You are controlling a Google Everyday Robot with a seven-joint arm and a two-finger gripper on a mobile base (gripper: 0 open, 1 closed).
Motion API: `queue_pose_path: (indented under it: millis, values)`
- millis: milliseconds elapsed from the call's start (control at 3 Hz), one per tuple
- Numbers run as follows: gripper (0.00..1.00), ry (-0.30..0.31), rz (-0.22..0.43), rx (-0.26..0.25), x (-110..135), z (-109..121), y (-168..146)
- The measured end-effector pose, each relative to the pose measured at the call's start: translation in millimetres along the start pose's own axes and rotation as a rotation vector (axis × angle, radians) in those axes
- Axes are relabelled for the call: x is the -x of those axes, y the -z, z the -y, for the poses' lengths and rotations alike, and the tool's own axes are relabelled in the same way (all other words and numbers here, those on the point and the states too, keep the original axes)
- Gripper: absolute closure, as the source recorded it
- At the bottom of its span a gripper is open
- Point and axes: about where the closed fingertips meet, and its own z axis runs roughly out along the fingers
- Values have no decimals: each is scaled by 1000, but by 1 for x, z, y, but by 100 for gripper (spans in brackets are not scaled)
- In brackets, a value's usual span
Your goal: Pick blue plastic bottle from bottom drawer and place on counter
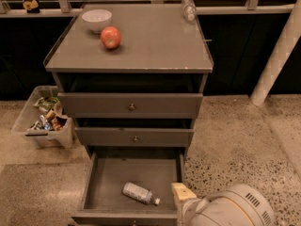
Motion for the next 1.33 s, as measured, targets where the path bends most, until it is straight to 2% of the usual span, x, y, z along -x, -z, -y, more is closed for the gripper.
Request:
queue_pose_path:
  millis: [333,667,1000,1333]
  values:
    - [0,-34,-33,-23,-29,-1,-18]
    - [0,-94,-39,-23,-54,32,-51]
    - [0,-166,-15,-29,-76,91,-93]
    - [0,-247,51,-14,-98,137,-137]
